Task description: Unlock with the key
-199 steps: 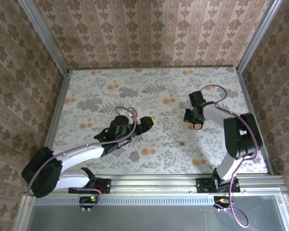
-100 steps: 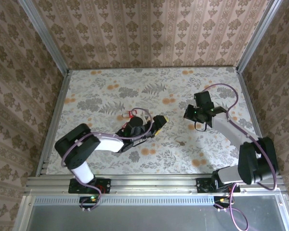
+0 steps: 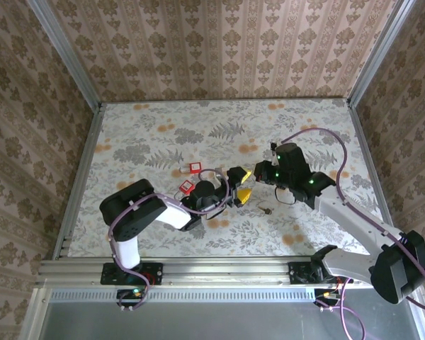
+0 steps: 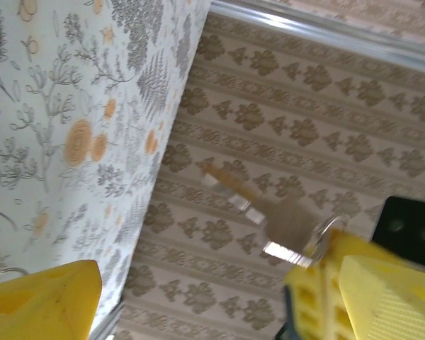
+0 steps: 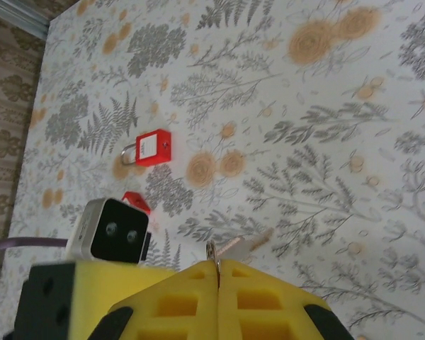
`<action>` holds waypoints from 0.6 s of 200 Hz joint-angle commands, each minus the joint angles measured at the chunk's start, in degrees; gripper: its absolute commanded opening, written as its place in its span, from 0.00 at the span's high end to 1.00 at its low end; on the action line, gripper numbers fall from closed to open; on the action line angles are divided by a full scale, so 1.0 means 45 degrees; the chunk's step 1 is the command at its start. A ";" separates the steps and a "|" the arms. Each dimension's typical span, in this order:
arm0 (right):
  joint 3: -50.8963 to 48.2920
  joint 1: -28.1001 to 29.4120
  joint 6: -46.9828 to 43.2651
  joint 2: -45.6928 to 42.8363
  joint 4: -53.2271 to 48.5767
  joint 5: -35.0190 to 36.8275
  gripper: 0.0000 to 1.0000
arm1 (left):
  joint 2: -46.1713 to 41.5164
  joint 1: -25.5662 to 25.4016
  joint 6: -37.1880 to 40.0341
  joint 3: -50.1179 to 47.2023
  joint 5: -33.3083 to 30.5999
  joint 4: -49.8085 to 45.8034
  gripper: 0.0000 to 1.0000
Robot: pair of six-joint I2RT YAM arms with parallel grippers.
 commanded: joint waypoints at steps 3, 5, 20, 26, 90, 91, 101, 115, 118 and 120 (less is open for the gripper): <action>-0.0133 0.0618 0.0743 -0.0565 0.0813 0.0400 1.00 | -0.0109 -0.0092 -0.1446 -0.0339 -0.0727 0.0701 0.12; -0.0126 0.0657 0.0758 -0.0605 0.0789 0.0438 1.00 | -0.0109 -0.0094 -0.1511 -0.0363 -0.0764 0.0705 0.12; -0.0188 0.0973 0.0847 -0.0882 0.0765 0.0697 1.00 | -0.0196 -0.0096 -0.1656 -0.0506 -0.1029 0.0688 0.12; -0.0276 0.1071 0.0931 -0.0990 0.0816 0.0759 1.00 | -0.0225 -0.0096 -0.1710 -0.0491 -0.1069 0.0692 0.12; -0.1633 0.1863 0.1819 -0.1810 0.1997 0.1000 1.00 | -0.0109 -0.0163 -0.2072 0.0019 -0.1054 0.0693 0.13; -0.1640 0.1882 0.1829 -0.1810 0.2014 0.1005 1.00 | -0.0109 -0.0168 -0.2073 0.0019 -0.1055 0.0700 0.13; -0.1710 0.2013 0.1823 -0.1829 0.2053 0.1064 1.00 | -0.0162 -0.0171 -0.2075 -0.0017 -0.1074 0.0687 0.13; -0.1826 0.2197 0.1827 -0.1864 0.2066 0.1126 1.00 | -0.0240 -0.0154 -0.2092 -0.0115 -0.1115 0.0687 0.13; -0.1864 0.2226 0.1839 -0.1878 0.2084 0.1150 1.00 | -0.0245 -0.0139 -0.2097 -0.0117 -0.1115 0.0701 0.13; -0.1877 0.2241 0.1853 -0.1886 0.2103 0.1173 1.00 | -0.0260 -0.0140 -0.2094 -0.0118 -0.1100 0.0700 0.13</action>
